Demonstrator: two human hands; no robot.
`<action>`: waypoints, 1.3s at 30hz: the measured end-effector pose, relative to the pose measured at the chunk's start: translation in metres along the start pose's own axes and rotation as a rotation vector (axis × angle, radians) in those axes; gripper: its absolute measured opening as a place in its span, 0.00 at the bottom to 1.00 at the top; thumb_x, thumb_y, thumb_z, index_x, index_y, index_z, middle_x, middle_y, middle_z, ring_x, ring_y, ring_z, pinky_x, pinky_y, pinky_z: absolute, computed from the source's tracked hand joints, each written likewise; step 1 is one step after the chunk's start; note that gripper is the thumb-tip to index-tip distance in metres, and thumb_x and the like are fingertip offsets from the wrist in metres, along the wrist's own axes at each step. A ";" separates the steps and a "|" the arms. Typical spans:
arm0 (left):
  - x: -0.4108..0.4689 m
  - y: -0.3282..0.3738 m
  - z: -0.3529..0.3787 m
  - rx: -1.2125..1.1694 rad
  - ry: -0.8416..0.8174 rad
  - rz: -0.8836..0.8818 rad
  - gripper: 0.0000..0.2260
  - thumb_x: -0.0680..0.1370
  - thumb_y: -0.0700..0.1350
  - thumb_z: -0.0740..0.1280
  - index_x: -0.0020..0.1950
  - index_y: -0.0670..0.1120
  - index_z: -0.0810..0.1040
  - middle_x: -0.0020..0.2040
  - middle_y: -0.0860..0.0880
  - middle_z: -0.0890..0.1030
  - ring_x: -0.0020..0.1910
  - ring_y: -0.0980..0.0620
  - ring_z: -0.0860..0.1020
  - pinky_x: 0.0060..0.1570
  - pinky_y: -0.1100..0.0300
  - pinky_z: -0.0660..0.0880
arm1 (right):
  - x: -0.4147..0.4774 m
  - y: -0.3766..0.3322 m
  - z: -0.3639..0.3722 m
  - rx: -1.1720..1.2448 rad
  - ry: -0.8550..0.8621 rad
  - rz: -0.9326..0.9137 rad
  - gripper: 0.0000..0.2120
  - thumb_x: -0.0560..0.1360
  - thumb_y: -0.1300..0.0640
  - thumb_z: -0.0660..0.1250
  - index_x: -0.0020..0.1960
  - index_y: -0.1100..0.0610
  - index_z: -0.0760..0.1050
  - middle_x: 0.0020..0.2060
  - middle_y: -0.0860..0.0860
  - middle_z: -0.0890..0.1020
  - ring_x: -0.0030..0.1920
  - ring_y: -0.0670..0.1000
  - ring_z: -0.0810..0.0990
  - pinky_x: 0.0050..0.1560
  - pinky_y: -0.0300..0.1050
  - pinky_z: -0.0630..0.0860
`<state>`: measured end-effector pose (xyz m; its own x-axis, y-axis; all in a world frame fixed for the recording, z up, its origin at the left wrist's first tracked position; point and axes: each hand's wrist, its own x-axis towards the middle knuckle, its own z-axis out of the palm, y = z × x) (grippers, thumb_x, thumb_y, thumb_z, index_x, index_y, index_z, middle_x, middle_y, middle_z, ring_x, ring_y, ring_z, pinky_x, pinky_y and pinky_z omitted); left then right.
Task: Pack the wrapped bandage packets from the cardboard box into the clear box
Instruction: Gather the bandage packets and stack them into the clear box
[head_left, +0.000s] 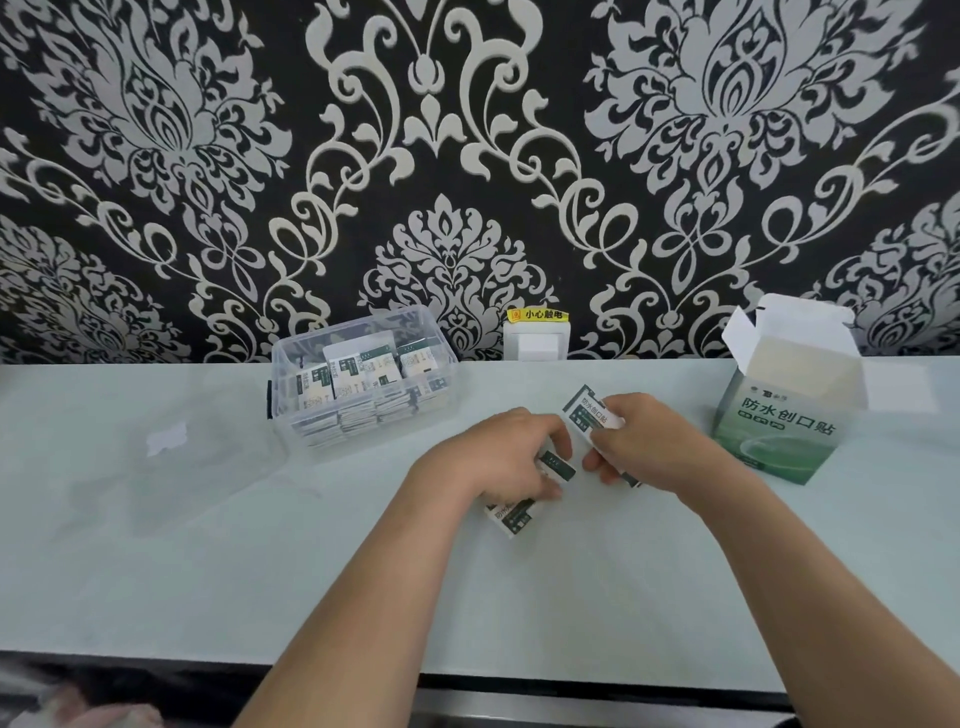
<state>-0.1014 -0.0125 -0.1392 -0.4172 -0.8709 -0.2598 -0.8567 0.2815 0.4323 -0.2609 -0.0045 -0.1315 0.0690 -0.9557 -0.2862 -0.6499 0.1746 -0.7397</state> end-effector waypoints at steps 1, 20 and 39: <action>0.003 -0.001 0.001 -0.008 0.044 -0.010 0.11 0.74 0.50 0.71 0.54 0.55 0.73 0.47 0.54 0.69 0.49 0.52 0.72 0.49 0.58 0.71 | 0.000 0.001 -0.001 0.007 -0.008 -0.001 0.10 0.77 0.65 0.55 0.49 0.60 0.74 0.37 0.54 0.85 0.30 0.50 0.79 0.35 0.42 0.73; -0.006 0.015 -0.010 -0.671 0.818 0.063 0.06 0.75 0.39 0.70 0.41 0.49 0.78 0.36 0.53 0.77 0.33 0.64 0.74 0.31 0.71 0.72 | -0.009 -0.021 0.011 1.110 -0.434 0.019 0.19 0.83 0.50 0.55 0.57 0.62 0.77 0.40 0.59 0.82 0.34 0.54 0.81 0.32 0.45 0.79; -0.016 0.009 -0.015 -0.617 0.783 0.032 0.18 0.82 0.48 0.59 0.35 0.44 0.76 0.31 0.49 0.78 0.31 0.53 0.76 0.32 0.60 0.74 | -0.015 -0.042 0.021 1.072 -0.376 0.112 0.14 0.76 0.45 0.68 0.42 0.57 0.76 0.31 0.52 0.74 0.23 0.45 0.68 0.14 0.30 0.59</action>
<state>-0.0986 -0.0022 -0.1185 0.0703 -0.9492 0.3066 -0.4480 0.2445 0.8599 -0.2184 0.0079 -0.1092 0.3907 -0.8222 -0.4140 0.3022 0.5394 -0.7859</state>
